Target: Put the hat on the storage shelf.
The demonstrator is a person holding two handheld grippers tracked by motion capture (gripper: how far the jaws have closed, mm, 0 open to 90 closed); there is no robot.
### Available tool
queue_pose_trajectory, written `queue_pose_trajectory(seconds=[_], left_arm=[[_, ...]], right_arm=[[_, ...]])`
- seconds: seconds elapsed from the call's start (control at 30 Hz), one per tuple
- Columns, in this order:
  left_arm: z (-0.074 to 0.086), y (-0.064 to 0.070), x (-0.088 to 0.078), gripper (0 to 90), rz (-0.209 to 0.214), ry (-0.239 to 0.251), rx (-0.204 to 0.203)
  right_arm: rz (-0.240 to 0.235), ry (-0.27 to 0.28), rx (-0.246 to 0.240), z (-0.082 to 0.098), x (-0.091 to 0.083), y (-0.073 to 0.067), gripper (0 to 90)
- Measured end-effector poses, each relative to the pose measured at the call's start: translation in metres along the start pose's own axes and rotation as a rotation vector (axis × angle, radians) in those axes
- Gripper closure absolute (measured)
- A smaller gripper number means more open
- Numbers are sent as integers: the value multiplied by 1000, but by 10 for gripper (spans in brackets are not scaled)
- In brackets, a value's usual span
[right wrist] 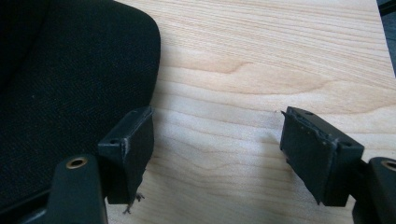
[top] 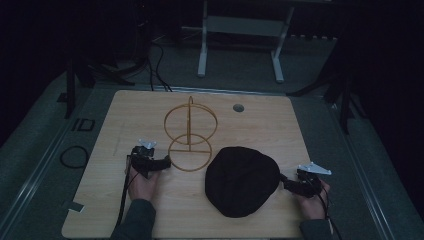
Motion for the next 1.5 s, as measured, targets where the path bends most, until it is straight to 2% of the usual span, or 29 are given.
queue_pose_trajectory(seconds=[0.47,0.63,0.77,0.83,0.9,1.0,1.23,1.5], left_arm=[[0,-1,0,7,2,1,0],[0,-1,0,7,1,1,0],[0,-1,0,7,1,1,0],[0,-1,0,7,1,1,0],[0,-1,0,7,1,1,0],[0,-1,0,7,1,1,0],[0,-1,0,7,1,1,0],[0,-1,0,7,1,1,0]], right_arm=[[-2,0,-2,-1,1,1,258],[12,0,9,-2,2,1,265],[11,-19,8,-3,2,1,278],[-2,-58,1,-4,2,3,289],[-30,-71,-3,-5,1,4,314],[-49,-67,-30,-8,-4,4,342],[-87,-61,-90,-16,-12,-1,343],[-112,-27,-110,-33,-15,-9,362]])
Point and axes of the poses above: each handheld gripper's, and its own axes: x roughly forward along the jaws, z roughly out of its underside, y roughly to its right, the point moved 9 cm from there along x, roughly forward along the jaws, and after that the axes turned 6 degrees about -x, right-handed, at the moved point
